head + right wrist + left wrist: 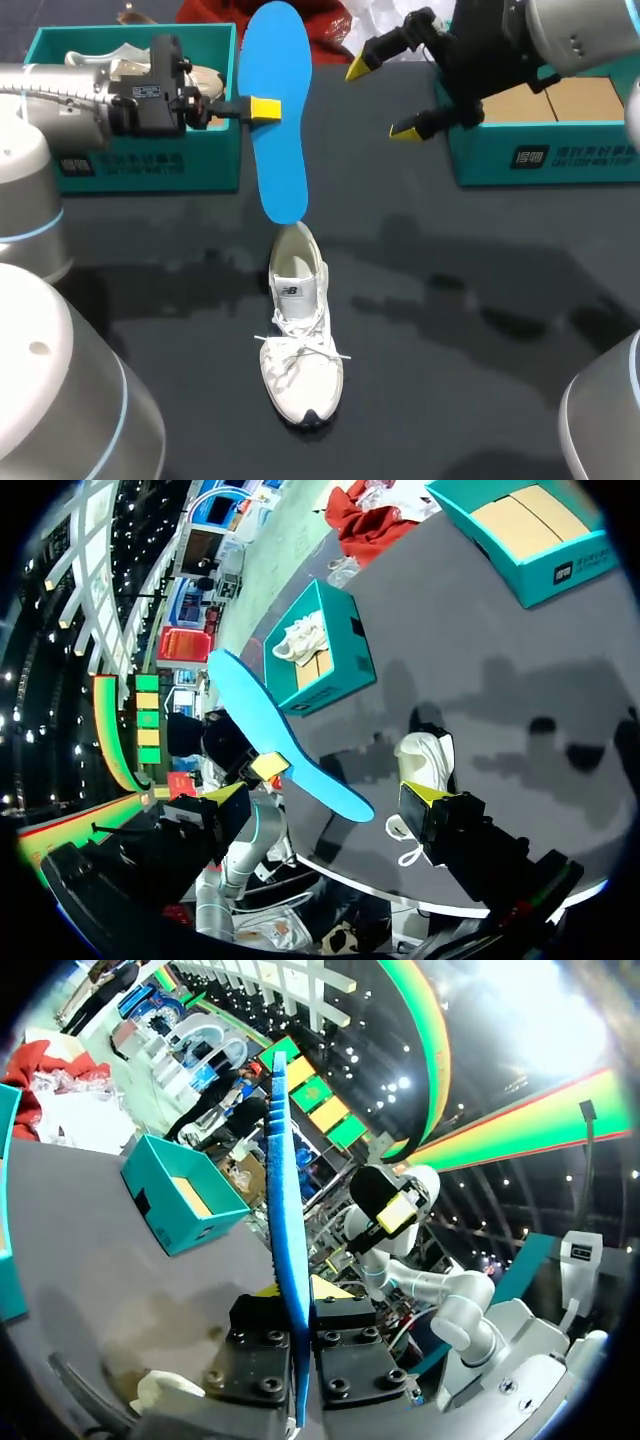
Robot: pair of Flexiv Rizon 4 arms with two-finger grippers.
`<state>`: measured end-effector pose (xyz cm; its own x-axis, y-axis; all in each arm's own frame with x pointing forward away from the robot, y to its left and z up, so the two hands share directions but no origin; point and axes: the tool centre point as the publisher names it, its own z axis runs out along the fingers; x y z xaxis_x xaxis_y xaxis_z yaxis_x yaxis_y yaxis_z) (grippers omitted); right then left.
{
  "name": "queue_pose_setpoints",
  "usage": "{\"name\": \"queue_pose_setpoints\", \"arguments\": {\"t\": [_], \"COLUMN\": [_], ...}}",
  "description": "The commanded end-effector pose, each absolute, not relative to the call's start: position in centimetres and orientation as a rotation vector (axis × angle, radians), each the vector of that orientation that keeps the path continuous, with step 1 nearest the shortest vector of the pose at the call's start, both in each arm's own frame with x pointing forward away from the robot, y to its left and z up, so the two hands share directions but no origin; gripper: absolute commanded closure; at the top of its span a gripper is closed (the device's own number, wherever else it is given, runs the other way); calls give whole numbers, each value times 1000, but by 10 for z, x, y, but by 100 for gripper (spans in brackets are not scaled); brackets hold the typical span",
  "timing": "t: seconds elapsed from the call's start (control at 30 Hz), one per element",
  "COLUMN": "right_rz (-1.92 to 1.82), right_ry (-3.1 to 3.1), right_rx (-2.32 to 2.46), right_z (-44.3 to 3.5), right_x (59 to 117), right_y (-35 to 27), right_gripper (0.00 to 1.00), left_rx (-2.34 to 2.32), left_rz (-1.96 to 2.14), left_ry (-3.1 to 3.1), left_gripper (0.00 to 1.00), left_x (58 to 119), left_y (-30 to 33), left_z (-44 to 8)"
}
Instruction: Take the shoe out of the shoebox, open the shoe tongue, remove and reinsert the insole, then place the shoe into the shoebox
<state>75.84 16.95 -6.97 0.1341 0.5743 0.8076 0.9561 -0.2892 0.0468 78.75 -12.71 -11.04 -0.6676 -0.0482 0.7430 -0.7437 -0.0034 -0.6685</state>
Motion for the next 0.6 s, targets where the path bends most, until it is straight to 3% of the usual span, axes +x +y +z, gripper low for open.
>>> {"name": "queue_pose_setpoints", "arguments": {"t": [0.03, 0.6], "right_rz": [-1246, -1334], "right_ry": [-1302, -1242], "right_rx": [-1710, -1628], "right_z": [-78, -84], "right_x": [754, 751], "right_y": [167, 167], "right_gripper": [0, 0], "left_rx": [767, 380], "left_rz": [1763, 2066], "left_ry": [-1744, -2042], "left_gripper": [100, 100], "left_x": [790, 780], "left_y": [-121, -117], "left_z": [-109, -89]}}
